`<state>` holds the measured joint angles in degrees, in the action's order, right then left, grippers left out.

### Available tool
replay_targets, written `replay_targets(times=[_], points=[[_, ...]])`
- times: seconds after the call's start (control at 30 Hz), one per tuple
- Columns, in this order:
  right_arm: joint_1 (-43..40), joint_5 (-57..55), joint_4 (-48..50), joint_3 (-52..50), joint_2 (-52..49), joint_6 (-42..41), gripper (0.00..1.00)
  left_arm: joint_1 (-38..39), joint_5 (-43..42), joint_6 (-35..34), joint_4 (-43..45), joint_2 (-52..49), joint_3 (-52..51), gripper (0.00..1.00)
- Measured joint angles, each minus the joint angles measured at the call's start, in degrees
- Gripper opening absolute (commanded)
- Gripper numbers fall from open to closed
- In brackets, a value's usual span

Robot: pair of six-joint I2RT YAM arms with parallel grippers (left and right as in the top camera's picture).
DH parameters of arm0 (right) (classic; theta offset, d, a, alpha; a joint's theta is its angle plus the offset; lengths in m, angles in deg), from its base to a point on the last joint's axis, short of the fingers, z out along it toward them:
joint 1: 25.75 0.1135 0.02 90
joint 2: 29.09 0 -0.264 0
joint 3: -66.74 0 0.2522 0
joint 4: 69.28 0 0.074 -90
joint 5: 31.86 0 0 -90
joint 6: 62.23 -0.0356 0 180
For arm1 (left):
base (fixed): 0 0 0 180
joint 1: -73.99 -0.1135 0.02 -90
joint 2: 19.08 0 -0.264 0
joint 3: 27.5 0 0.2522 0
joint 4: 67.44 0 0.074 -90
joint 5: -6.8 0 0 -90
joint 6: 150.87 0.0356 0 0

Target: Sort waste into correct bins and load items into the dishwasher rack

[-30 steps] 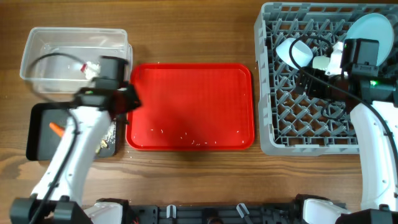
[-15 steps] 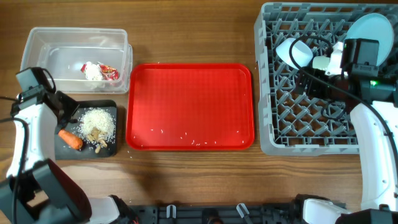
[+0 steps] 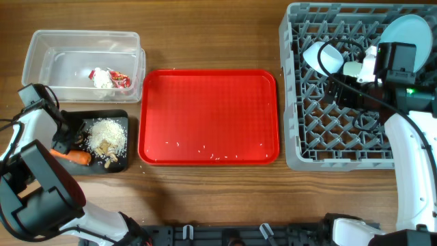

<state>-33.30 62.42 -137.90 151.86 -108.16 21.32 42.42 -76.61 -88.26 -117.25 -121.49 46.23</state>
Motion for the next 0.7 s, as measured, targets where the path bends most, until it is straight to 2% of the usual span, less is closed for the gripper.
replay_targets(times=[0.13,0.27,0.4,0.47,0.53,0.7], points=[[0.00,0.39,0.20,0.00,0.00,0.00,1.00,0.00,-2.01,0.07,-3.28,3.39,1.51,0.76],[0.26,7.76,3.54,0.00,0.00,1.64,1.00,1.29,-7.34,2.82,-0.96,12.00,3.76,0.87],[4.28,13.53,4.48,0.00,-1.55,4.42,1.00,13.81,-12.59,10.29,-0.44,19.32,4.94,1.00],[6.21,14.14,2.51,0.00,-3.21,5.25,1.00,21.35,-13.94,14.14,-6.12,19.37,5.18,1.00],[6.49,13.00,-0.96,0.02,-4.63,4.37,1.00,26.99,-13.79,16.72,-17.46,19.37,5.03,1.00],[6.45,10.97,-7.61,0.00,-4.90,3.26,1.00,28.57,-13.66,17.27,-30.95,19.37,5.03,1.00]])
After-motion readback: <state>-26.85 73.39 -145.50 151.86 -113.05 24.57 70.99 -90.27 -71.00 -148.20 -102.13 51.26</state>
